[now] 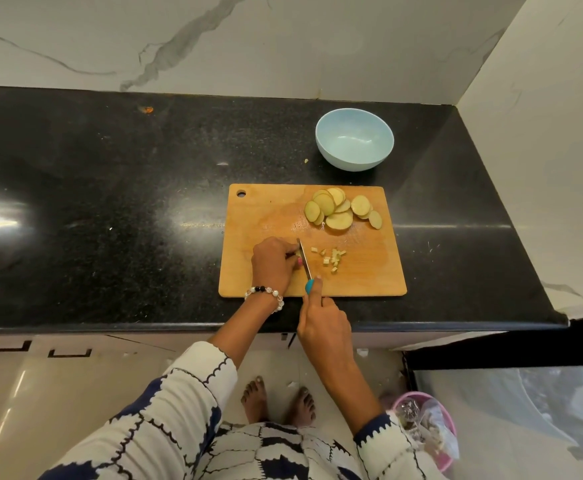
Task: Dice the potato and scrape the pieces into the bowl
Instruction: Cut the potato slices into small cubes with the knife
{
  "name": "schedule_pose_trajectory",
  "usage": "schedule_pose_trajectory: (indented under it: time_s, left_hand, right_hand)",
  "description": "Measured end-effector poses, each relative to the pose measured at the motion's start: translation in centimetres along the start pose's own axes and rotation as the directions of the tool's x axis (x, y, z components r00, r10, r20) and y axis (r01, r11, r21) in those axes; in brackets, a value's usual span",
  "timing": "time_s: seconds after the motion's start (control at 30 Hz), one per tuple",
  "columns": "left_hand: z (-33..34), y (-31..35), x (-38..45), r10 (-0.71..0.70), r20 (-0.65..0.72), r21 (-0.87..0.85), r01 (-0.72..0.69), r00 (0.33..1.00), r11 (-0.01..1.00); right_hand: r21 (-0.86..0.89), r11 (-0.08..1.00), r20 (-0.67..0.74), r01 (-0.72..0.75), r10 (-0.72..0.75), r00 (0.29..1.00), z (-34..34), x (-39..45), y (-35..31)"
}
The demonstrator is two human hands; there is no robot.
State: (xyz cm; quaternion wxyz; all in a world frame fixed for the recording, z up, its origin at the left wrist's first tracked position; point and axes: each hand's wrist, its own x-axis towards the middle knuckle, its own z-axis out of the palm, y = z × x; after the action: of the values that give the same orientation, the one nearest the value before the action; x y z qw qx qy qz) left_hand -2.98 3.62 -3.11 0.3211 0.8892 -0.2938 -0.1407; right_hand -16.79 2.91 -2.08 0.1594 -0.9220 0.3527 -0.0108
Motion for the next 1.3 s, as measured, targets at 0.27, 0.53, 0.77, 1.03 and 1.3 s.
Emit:
schedule_pose_trajectory:
  time_s: [0.27,0.53,0.77,1.03,1.3]
  left_hand:
    - [-0.1,0.2,0.0,0.000,-0.007,0.001,0.000,1.000,1.000]
    - [-1.0,0.6,-0.4,-0.042,0.041,-0.056,0.044,0.998,0.997]
    - [-2.4,-0.5,-1.0,-0.112,-0.059,-0.232,0.096,0.992,0.968]
    - [-2.2,-0.4,-1.3,-0.178,-0.072,-0.300,0.149,0.981,0.942]
    - [-1.2,0.1,-1.5,-0.114,-0.087,-0.208,0.094,0.990,0.974]
  right_hand:
    - [-0.052,0.998,-0.130,0.032,-0.039,0.991,0.2,-3.0,0.9]
    - [0.132,0.990,-0.137,-0.046,0.064,0.988,-0.7,-2.7,1.5]
    - [0.238,0.970,-0.087,0.046,-0.026,0.996,0.1,-2.5,0.7]
    - [0.094,0.993,-0.011,-0.075,0.076,0.997,0.2,-1.5,-0.3]
    - [0.130,0.979,-0.111,-0.155,0.170,0.979,-0.5,-2.1,3.7]
